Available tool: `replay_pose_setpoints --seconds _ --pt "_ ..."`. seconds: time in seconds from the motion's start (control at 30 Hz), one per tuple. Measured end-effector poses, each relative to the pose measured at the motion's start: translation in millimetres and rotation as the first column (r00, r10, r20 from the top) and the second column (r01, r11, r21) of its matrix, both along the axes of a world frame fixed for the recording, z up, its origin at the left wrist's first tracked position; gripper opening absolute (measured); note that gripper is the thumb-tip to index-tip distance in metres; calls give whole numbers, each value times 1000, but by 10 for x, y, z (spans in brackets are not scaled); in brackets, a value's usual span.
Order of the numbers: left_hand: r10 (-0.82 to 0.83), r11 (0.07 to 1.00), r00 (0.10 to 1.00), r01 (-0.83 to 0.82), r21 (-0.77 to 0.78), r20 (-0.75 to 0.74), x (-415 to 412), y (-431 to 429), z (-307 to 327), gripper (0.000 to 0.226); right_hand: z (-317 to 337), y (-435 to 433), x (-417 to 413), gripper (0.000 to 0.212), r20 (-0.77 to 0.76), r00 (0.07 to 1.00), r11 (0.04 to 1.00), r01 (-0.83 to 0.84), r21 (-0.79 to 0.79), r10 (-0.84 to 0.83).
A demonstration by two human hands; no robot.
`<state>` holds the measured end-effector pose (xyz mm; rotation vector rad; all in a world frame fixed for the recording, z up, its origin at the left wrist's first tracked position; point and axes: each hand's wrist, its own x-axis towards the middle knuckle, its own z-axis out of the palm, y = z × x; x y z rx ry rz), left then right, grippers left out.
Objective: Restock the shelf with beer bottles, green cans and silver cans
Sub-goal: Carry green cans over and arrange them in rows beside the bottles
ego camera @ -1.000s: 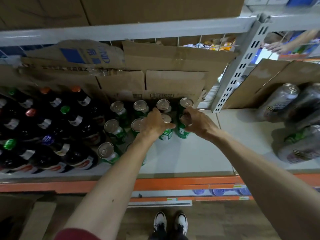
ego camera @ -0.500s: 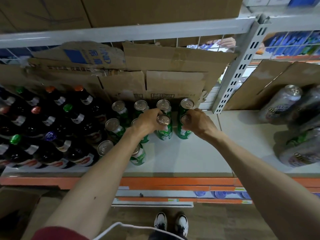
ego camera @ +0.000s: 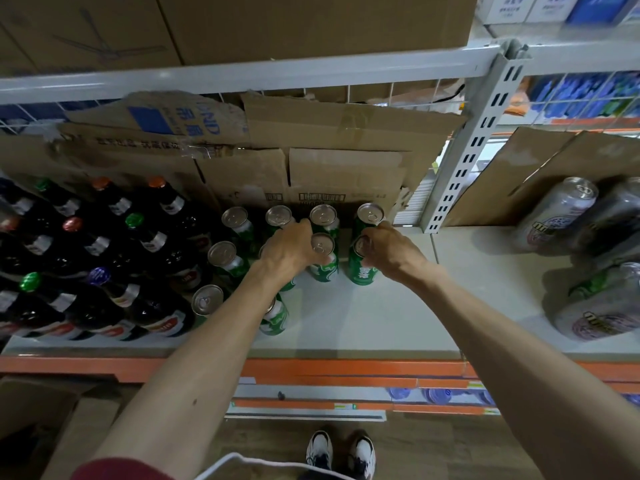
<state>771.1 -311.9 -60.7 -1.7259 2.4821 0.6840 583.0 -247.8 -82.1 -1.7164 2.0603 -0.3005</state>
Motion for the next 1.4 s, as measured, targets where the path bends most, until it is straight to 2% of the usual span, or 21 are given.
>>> replay_pose_setpoints --seconds 0.17,0.37,0.63,0.87,1.2,1.4 --pt "-16 998 999 19 65 -48 -38 -20 9 64 -19 52 9 41 10 1000 1000 28 -3 -28" --pt "-24 997 995 30 65 -99 -9 -6 -59 61 -23 84 39 44 -4 1000 999 31 -11 -31" --pt "-15 999 999 14 38 30 -100 33 -2 65 -64 129 70 34 -51 997 997 53 -48 -56" --pt "4 998 999 -7 61 48 -114 29 16 70 -50 89 49 42 -49 998 999 48 -24 -49" --pt "-67 993 998 66 98 0 -50 -23 12 52 -51 95 60 42 -37 997 998 63 -30 -64" --pt "-55 994 998 57 95 -26 -39 -28 -24 53 -58 95 69 43 -22 997 997 66 -37 -67"
